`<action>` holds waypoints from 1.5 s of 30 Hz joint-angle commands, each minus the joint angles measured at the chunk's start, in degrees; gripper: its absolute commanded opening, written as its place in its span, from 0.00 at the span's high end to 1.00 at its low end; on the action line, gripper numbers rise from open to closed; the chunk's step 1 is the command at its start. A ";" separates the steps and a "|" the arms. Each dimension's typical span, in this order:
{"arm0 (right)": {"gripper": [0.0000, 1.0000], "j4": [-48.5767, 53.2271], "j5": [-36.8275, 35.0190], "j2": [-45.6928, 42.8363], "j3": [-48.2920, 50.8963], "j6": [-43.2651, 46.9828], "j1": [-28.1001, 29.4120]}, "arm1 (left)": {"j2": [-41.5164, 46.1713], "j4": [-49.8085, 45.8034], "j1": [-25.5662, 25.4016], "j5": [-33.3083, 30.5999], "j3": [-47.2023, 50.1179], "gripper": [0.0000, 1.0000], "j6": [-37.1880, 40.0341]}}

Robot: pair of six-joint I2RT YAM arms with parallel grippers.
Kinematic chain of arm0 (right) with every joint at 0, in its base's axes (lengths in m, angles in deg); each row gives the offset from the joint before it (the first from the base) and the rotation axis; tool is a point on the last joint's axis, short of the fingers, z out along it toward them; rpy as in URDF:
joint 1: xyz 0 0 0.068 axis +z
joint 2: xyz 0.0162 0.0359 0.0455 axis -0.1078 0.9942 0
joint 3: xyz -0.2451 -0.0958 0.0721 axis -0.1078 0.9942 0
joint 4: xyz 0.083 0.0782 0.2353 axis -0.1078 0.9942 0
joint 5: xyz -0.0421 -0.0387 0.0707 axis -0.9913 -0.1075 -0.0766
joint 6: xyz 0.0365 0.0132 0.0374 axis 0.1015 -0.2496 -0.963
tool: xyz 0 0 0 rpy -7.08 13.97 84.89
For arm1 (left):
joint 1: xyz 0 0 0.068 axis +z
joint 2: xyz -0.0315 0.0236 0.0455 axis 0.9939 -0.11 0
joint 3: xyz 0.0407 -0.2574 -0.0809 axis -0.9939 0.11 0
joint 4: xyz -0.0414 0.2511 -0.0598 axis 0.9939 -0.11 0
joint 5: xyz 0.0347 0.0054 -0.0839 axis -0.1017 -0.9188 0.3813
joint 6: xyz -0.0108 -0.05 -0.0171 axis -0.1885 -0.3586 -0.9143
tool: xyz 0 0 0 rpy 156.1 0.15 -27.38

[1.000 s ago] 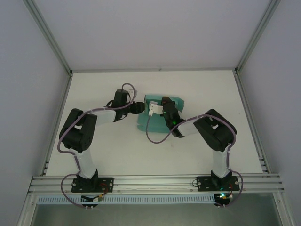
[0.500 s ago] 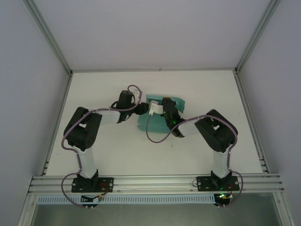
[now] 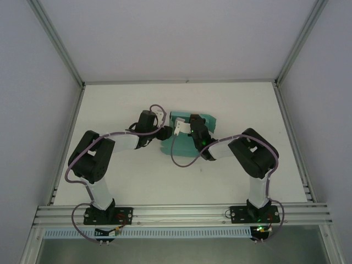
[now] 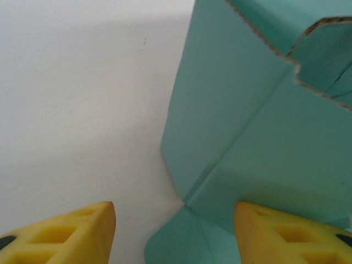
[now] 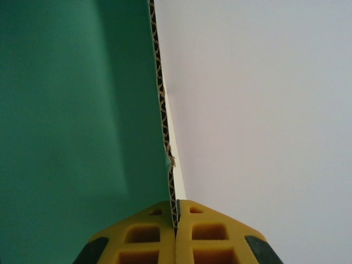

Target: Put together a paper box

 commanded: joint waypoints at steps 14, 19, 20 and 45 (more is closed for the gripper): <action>1.00 10.77 4.27 -1.77 0.08 -4.94 1.52 | -5.68 5.03 -1.79 -1.20 -5.95 0.50 0.80; 1.00 11.88 4.37 -2.36 0.17 -6.60 1.55 | -5.82 6.17 -2.66 -5.48 -4.91 0.73 0.45; 1.00 11.96 4.40 -2.63 0.25 -7.55 1.59 | -5.72 6.73 -3.08 -6.95 -4.58 0.80 0.43; 0.07 70.43 32.55 -31.16 -12.41 -71.49 -4.13 | -2.36 37.42 -11.89 -9.62 16.24 1.00 3.46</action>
